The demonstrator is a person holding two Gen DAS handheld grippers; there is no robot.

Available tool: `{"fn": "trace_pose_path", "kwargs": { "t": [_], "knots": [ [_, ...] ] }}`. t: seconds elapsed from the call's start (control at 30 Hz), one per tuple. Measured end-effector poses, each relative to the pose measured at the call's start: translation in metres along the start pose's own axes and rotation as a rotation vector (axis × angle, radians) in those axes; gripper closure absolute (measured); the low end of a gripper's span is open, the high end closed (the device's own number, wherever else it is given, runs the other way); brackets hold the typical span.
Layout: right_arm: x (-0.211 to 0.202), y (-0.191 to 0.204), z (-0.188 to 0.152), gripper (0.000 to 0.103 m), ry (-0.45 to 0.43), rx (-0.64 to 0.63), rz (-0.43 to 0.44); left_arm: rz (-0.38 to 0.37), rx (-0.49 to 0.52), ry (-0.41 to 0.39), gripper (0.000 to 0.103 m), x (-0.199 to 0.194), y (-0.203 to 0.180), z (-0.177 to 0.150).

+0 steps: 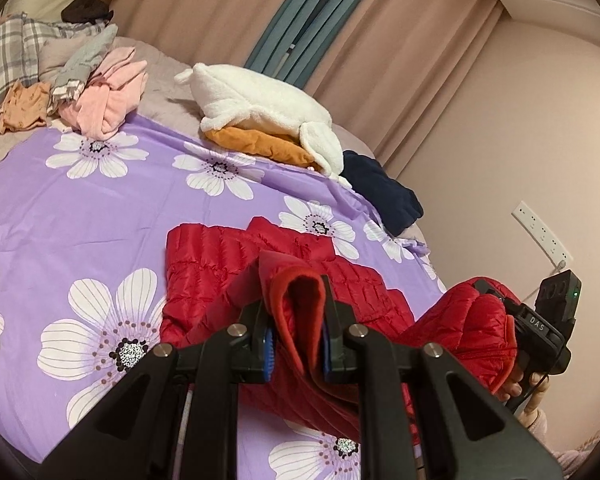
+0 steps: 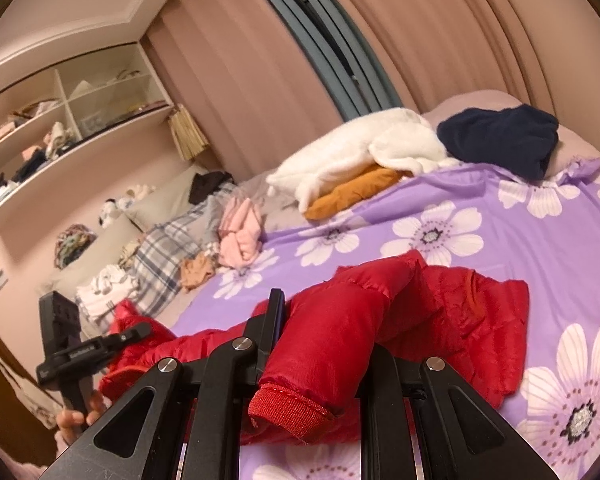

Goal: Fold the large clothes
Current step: 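Lift the held hem with both grippers and fold it over toward the collar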

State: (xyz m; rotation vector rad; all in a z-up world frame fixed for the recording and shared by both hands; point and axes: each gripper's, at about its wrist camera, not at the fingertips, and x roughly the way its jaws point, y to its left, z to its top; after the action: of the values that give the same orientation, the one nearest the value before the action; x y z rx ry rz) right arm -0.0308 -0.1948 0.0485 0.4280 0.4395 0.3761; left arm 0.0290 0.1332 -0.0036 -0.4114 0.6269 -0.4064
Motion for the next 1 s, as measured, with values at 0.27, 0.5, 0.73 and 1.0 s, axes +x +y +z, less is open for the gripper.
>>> {"fn": "trace_pose_path", "kwargs": {
  "t": [0.27,0.5,0.73,1.0],
  "knots": [
    [0.026,-0.011,0.010,0.085,0.030,0.020,-0.028,0.028,-0.001,0.008,0.086,0.023,0.006,0.011],
    [0.053,-0.024,0.018,0.085,0.061,0.050,-0.059,0.050,-0.010,0.019,0.086,0.044,0.015,0.020],
    [0.078,-0.038,0.022,0.085,0.095,0.072,-0.099,0.068,-0.032,0.039,0.085,0.071,0.028,0.034],
    [0.111,-0.058,0.023,0.085,0.140,0.101,-0.162,0.087,-0.058,0.061,0.084,0.108,0.040,0.050]
  ]
}}
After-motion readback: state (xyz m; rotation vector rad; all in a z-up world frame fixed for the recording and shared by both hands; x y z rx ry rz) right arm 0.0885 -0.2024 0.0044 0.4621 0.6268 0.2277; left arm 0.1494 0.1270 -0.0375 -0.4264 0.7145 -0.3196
